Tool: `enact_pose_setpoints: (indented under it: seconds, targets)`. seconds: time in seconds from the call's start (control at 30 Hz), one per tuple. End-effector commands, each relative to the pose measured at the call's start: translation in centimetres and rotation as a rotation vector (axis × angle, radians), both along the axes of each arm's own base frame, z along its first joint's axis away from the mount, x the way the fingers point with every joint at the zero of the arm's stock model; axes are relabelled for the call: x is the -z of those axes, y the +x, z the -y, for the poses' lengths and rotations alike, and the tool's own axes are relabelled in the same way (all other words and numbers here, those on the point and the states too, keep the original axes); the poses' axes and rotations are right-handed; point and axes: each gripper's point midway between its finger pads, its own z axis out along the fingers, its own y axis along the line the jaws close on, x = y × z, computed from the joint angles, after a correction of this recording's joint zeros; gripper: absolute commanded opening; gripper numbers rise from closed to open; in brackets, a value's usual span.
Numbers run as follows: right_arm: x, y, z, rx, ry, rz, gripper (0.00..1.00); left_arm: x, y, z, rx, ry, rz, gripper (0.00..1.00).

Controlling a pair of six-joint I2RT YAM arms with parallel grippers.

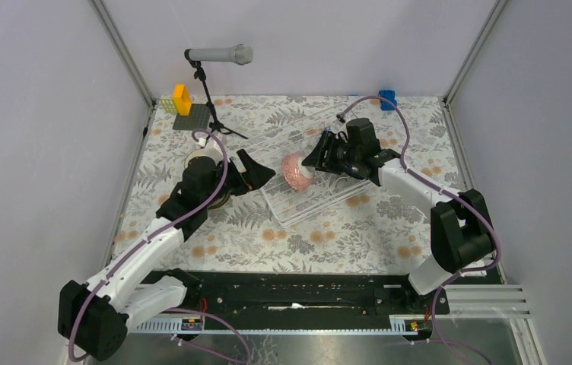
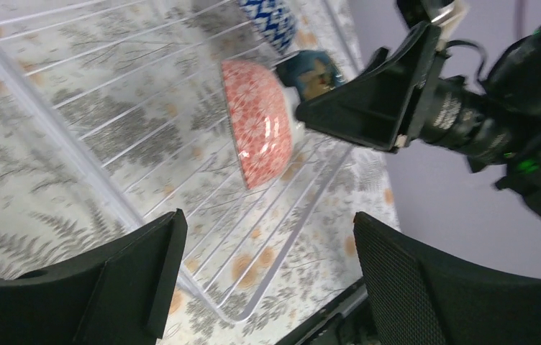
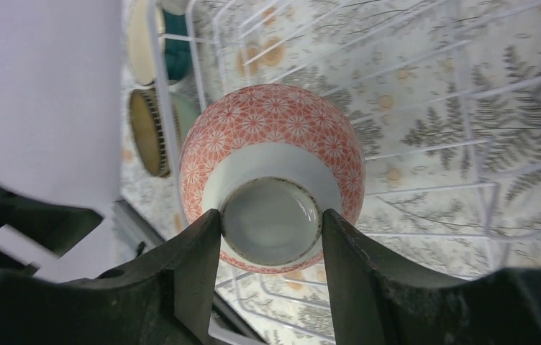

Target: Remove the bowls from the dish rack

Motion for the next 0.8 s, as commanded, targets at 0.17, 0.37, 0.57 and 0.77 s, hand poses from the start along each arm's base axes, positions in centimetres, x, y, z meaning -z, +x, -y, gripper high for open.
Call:
enact_pose_setpoints:
  seconds: [0.17,0.37,0.57,0.77]
  targets:
    - [-9.3,-1.3,-2.2,-0.158,0.419,0.100,0.21,-6.0,1.9,2.5,0.189,-0.305,0.079,0.95]
    - [-10.0,-1.8,-2.5,-0.204,0.454,0.105,0.18,-5.6,2.5,3.2,0.232,-0.332,0.067,0.95]
    - [-10.3,-2.2,-2.9,-0.237,0.492,0.094,0.18,-5.6,2.4,4.6,0.320,-0.412,0.045,0.76]
    - [-9.8,-2.3,-3.1,-0.252,0.500,0.079,0.18,-5.9,2.3,5.1,0.358,-0.460,0.043,0.60]
